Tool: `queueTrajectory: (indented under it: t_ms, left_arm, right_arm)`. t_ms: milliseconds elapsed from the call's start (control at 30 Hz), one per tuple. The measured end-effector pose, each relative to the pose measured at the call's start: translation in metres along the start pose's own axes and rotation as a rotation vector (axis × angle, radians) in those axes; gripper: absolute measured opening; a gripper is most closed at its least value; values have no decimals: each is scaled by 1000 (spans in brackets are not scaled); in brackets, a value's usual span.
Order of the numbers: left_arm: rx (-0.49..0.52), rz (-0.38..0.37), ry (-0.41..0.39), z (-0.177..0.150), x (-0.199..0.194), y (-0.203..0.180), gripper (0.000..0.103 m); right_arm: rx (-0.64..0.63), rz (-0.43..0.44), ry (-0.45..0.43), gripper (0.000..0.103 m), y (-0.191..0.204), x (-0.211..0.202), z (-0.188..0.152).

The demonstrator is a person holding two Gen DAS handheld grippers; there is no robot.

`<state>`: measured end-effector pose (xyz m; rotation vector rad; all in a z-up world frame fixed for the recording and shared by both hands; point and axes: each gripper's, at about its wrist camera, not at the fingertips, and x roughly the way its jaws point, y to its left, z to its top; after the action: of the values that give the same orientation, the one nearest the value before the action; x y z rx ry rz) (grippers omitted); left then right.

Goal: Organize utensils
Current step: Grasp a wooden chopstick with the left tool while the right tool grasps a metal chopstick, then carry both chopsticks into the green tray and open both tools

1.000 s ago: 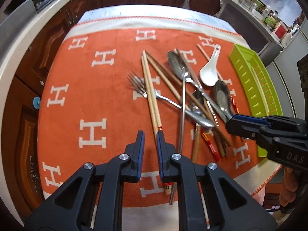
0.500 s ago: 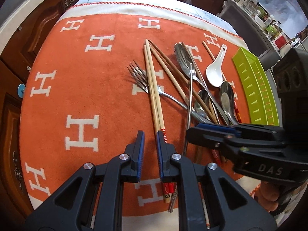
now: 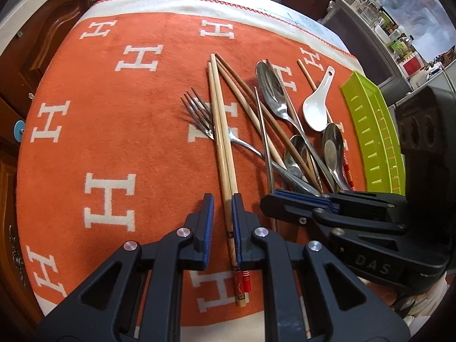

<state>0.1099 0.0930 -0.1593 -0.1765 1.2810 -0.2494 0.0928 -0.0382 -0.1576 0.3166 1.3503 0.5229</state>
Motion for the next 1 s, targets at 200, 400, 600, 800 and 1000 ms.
queueTrajectory:
  t_ms: [200,400,600,800,1000]
  left_arm:
    - [12,40,-1,2,3,-4,10]
    - [6,93,6,4,6,-1,10]
    - [46,160,-14,3,9,-8,10]
    - [68,211,-41,4,12,-15,8]
    - [11,190,-46,1,5,-9,4]
  right_arm:
    - [-6,9,-30,6,-2,-16,-3]
    - [-21,1,-53,6,-2,-27,-6]
    - [-23,1,-54,6,-2,-28,-8]
    - [-8,6,-54,6,-6,-31,-12]
    - [6,21,-81,6,-10,-45,-16]
